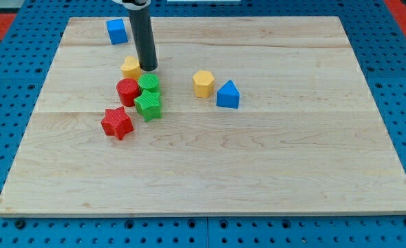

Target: Push green circle to the bottom of the heart

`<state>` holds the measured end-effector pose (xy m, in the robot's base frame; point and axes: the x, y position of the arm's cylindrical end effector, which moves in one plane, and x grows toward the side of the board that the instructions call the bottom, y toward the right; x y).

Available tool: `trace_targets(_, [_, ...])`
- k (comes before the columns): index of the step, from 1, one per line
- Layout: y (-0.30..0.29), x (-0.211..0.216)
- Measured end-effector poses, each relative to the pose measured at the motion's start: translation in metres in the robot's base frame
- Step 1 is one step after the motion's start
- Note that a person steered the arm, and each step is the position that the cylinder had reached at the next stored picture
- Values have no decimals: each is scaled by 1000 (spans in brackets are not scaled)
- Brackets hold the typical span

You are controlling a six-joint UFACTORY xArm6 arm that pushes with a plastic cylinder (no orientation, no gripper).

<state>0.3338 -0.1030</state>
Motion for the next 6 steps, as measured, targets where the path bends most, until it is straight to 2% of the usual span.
trace_targets(2, [0,0])
trace_targets(3, [52,4])
trace_targets(4, [42,38])
trace_targets(6, [-39,-49])
